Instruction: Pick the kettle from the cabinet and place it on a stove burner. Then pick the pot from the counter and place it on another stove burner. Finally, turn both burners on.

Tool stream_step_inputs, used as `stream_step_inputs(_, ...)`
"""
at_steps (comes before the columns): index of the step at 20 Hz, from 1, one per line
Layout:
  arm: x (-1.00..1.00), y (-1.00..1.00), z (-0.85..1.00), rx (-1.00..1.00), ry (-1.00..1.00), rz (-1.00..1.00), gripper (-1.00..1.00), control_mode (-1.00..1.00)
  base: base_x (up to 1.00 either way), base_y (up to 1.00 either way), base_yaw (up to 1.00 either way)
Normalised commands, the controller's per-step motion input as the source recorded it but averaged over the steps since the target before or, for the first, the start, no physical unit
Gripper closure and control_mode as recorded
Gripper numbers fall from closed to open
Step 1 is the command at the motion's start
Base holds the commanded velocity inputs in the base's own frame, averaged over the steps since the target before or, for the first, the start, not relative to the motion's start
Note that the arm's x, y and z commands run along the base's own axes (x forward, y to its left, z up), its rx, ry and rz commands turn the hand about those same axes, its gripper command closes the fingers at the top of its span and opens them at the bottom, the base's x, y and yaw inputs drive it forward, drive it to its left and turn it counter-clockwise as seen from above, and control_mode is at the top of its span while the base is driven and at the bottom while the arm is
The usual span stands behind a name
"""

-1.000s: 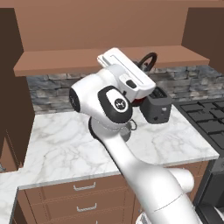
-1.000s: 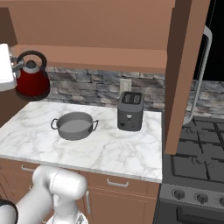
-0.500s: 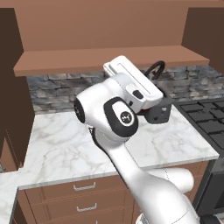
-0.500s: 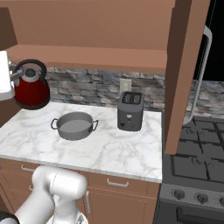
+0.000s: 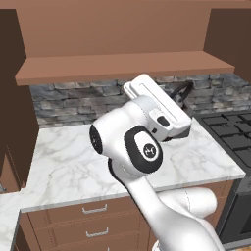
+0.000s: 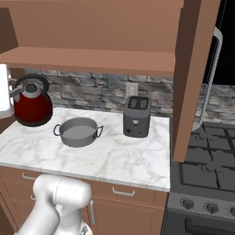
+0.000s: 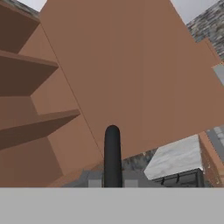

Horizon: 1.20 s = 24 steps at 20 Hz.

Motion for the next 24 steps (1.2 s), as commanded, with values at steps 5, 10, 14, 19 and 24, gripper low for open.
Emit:
stream_step_inputs(5,-0.22,-0.13,-0.2,0.0,0.01,0.0,1.0,-1.0,0.0,0.0,0.0)
stream_step_inputs(10,-0.01,0.0,-0.01,0.0,0.0,0.0,1.0,-1.0,0.0,0.0,0.0)
stream_step_inputs(14,-0.01,0.0,0.0,0.0,0.0,0.0,1.0,-1.0,0.0,0.0,0.0)
stream_step_inputs(19,-0.13,0.0,0.0,0.0,0.0,0.0,1.0,-1.0,0.0,0.0,0.0)
stream_step_inputs(24,-0.06,0.0,0.0,0.0,0.0,0.0,1.0,-1.0,0.0,0.0,0.0)
